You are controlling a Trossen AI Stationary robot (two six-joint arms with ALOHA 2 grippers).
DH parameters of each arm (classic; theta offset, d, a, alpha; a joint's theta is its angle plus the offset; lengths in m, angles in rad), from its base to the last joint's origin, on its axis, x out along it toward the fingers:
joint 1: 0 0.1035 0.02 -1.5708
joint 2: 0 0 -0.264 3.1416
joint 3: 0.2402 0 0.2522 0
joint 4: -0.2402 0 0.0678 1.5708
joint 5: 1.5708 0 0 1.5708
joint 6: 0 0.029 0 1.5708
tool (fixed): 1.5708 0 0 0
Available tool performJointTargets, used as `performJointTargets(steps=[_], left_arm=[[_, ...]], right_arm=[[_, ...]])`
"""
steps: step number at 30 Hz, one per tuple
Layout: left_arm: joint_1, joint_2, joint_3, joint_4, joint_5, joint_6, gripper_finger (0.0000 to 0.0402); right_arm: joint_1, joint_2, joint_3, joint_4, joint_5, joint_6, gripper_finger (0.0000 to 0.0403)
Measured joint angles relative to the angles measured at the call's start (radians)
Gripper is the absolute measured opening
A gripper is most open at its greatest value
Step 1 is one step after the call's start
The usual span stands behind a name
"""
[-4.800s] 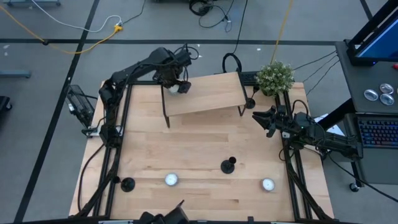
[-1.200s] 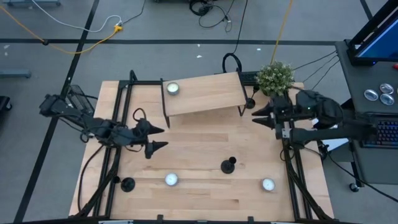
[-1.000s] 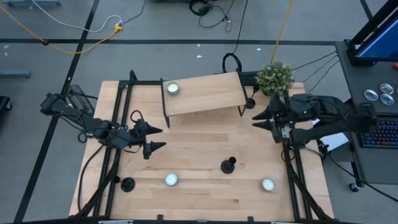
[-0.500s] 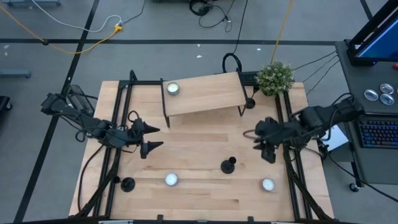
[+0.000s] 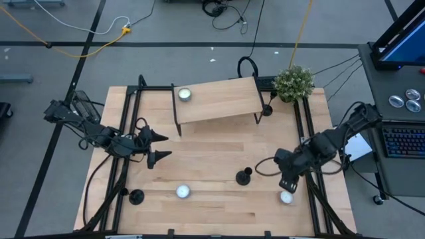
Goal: Pick & Place candle stick holders
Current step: Put the pink patterned scented candle on the shelf
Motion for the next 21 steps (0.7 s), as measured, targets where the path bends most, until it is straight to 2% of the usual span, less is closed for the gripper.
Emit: performJointTargets(steps=[7,17,21], left_arm=[[0.0,0.0,0.0,0.002,0.0,-0.003,0.0351],[0.0,0.0,0.0,0.015,0.017,-0.021,0.0351],[0.0,0.0,0.0,0.015,0.017,-0.022,0.0351]], right_arm=[[0.098,-0.004,-0.1,0.007,0.0,0.257,0.0116],[0.183,-0.004,-0.224,0.171,-0.001,0.379,0.0117],[0.213,-0.005,-0.271,0.208,-0.03,0.446,0.0135]])
